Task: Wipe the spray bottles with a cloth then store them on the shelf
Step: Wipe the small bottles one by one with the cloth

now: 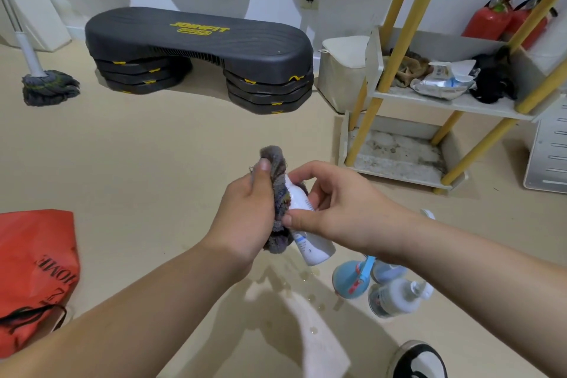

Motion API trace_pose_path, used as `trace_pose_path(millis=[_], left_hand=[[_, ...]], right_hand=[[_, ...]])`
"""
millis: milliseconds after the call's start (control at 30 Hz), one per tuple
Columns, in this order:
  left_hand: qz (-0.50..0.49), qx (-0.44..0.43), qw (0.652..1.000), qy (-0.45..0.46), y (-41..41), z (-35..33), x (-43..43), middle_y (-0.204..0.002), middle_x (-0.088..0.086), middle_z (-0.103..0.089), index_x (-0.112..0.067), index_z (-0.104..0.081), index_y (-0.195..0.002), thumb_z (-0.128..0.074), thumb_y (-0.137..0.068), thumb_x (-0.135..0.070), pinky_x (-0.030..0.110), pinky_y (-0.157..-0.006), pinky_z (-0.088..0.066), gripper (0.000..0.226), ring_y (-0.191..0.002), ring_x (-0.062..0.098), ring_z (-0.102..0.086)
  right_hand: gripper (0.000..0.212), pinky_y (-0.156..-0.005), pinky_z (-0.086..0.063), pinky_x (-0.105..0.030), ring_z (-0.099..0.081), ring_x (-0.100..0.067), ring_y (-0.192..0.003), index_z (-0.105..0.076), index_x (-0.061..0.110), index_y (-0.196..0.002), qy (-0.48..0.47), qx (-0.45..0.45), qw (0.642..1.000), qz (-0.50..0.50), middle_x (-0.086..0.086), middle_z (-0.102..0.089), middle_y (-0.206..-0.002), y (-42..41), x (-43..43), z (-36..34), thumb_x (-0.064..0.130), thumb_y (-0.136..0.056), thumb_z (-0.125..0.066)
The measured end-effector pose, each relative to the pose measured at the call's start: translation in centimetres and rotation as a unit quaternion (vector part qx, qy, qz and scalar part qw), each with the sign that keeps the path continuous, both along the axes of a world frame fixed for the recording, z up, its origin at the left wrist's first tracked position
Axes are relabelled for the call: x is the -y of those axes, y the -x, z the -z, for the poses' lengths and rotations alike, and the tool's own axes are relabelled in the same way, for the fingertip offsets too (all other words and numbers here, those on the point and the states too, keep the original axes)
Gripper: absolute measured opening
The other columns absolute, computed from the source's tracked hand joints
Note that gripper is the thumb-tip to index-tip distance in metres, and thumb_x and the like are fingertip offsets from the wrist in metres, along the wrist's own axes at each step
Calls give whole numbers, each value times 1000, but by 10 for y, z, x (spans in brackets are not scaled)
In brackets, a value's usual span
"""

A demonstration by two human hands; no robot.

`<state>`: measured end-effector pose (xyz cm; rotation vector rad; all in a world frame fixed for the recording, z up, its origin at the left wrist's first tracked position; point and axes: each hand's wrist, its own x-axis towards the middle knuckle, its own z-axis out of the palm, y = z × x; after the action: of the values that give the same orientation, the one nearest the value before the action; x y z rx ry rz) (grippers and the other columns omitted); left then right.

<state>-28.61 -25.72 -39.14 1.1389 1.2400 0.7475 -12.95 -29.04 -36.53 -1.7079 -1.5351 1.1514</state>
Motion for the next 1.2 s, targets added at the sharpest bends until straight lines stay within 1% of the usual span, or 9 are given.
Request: trace_pose_path(millis=[200, 300, 400, 467, 567, 800, 900, 1133, 1200], left_hand=[[40, 55, 997, 26, -4, -1, 0, -97, 8, -80, -17, -73, -111, -49, -107, -51, 44, -76, -62, 41, -87, 29, -77], [25, 39, 999, 24, -3, 3, -2, -101, 7, -81, -17, -73, -113, -46, -109, -48, 49, -93, -61, 42, -97, 26, -79], [-9, 51, 998, 27, -1, -1, -7, -102, 11, -81, -15, -72, -115, -44, -111, -46, 47, -87, -60, 42, -93, 28, -79], [-21, 51, 998, 19, -1, -5, -8, -100, 13, -81, -15, -72, -114, -44, -111, -45, 44, -75, -53, 41, -87, 34, -77], [-14, 40, 999, 7, -5, -8, -4, -96, 6, -81, -16, -69, -112, -45, -109, -49, 38, -63, -55, 41, -84, 32, -78], [-47, 2, 999, -4, -3, -3, -8, -95, 2, -80, -22, -71, -104, -40, -107, -58, 35, -70, -59, 47, -86, 24, -78], [-32, 7, 999, 26, -3, -2, -9, -99, 1, -81, -24, -73, -108, -39, -108, -56, 38, -83, -60, 47, -93, 23, -78], [22, -14, 997, 73, -6, 7, 3, -107, 3, -78, -34, -63, -120, -37, -106, -63, 31, -62, -54, 41, -85, 22, -76], [48, -27, 995, 84, -5, 10, 3, -108, 2, -79, -35, -60, -119, -43, -104, -63, 42, -81, -61, 36, -93, 23, -78]], right_hand=[[30, -61, -43, -21, -49, -4, -60, -66, 24, -99, -48, 30, 998, -24, 14, -56, -66, 0, 0, 0, 15, -79, -87], [44, -71, -54, -25, -59, -12, -73, -69, 34, -118, -1, -1, 999, -42, -2, -67, -90, -1, 5, -5, 18, -81, -87], [60, -74, -53, -20, -65, -4, -86, -59, 35, -134, 33, -57, 996, 58, 5, -63, -112, -1, 2, -3, 35, -81, -87], [74, -95, -53, -28, -66, -6, -106, -55, 33, -141, 52, -63, 991, 103, 9, -62, -125, -4, -5, -1, 55, -77, -84], [75, -109, -49, -38, -70, -7, -112, -62, 23, -137, 107, -135, 984, 51, 8, -74, -121, -3, -5, 2, 63, -76, -78], [39, -95, -58, -45, -66, -15, -82, -74, 4, -102, 135, -101, 985, 42, -16, -77, -96, -3, -4, 5, 41, -91, -77], [30, -76, -59, -36, -62, -17, -68, -70, 7, -91, 141, -136, 978, 76, -5, -67, -72, -2, -3, 3, 32, -85, -84], [12, -62, -57, -34, -62, -19, -61, -67, 8, -82, 117, -129, 977, 124, -8, -65, -70, 4, -1, 10, 4, -88, -77], [13, -62, -56, -35, -63, -20, -61, -66, 8, -80, 97, -113, 980, 132, -9, -64, -71, 5, -1, 11, 3, -89, -74]])
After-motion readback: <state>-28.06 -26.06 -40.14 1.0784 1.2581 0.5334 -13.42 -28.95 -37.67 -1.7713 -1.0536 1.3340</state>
